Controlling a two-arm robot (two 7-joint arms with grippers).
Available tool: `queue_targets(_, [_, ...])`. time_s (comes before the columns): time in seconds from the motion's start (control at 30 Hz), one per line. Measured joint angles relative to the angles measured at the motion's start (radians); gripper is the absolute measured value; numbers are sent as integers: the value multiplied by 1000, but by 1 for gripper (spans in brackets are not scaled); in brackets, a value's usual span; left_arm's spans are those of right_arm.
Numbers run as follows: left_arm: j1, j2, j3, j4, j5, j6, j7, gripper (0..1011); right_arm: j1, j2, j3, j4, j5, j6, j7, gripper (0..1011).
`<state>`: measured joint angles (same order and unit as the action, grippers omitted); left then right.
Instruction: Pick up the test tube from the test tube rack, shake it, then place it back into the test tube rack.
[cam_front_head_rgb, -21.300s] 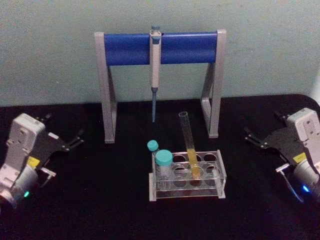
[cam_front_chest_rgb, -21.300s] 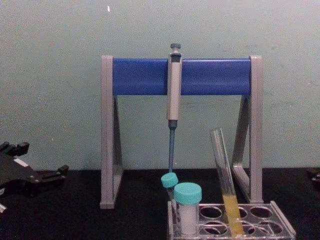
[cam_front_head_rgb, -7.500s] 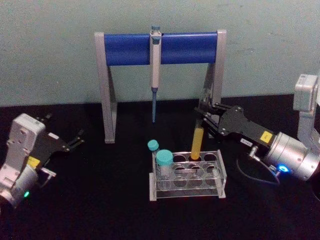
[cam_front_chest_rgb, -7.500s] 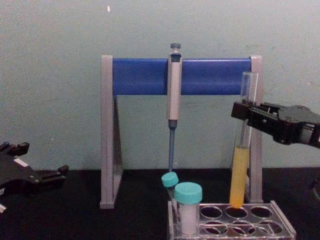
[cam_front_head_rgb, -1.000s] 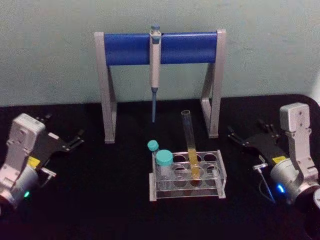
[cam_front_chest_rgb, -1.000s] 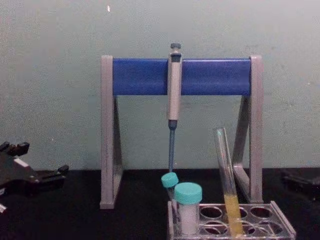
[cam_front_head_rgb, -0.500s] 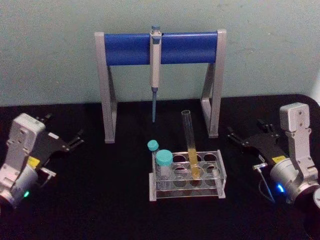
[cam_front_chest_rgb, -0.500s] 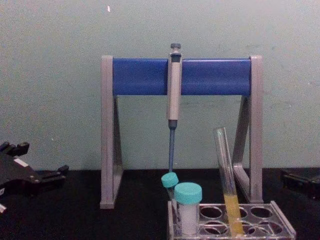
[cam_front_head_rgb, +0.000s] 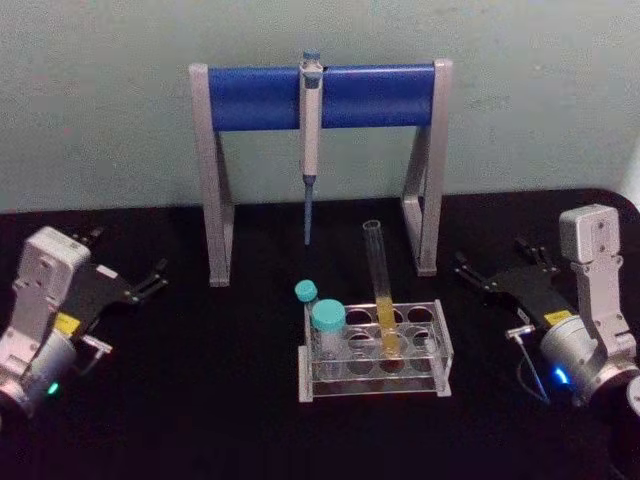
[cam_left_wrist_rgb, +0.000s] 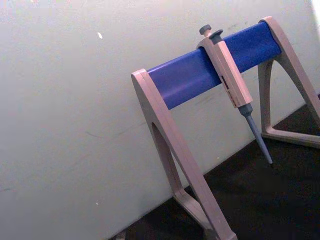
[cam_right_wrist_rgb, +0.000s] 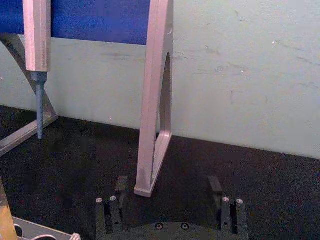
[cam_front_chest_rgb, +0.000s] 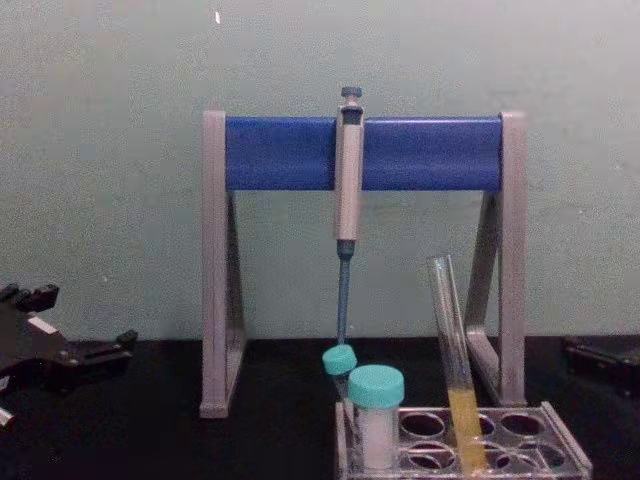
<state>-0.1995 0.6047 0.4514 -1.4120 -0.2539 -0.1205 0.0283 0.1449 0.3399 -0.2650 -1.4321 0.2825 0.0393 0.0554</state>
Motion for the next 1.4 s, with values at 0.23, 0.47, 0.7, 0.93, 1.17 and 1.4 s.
queue_targets(0.23, [0, 0, 0, 0, 0, 0, 0, 1001, 0, 0, 0, -1, 0, -1, 0, 1000])
queue_targets(0.47, [0, 0, 0, 0, 0, 0, 0, 1001, 0, 0, 0, -1, 0, -1, 0, 1000])
queue_targets(0.7, [0, 0, 0, 0, 0, 0, 0, 1001, 0, 0, 0, -1, 0, -1, 0, 1000])
queue_targets(0.93, [0, 0, 0, 0, 0, 0, 0, 1001, 0, 0, 0, -1, 0, -1, 0, 1000])
queue_targets(1.17, [0, 0, 0, 0, 0, 0, 0, 1001, 0, 0, 0, -1, 0, -1, 0, 1000])
queue_targets(1.4, [0, 0, 0, 0, 0, 0, 0, 1001, 0, 0, 0, -1, 0, -1, 0, 1000])
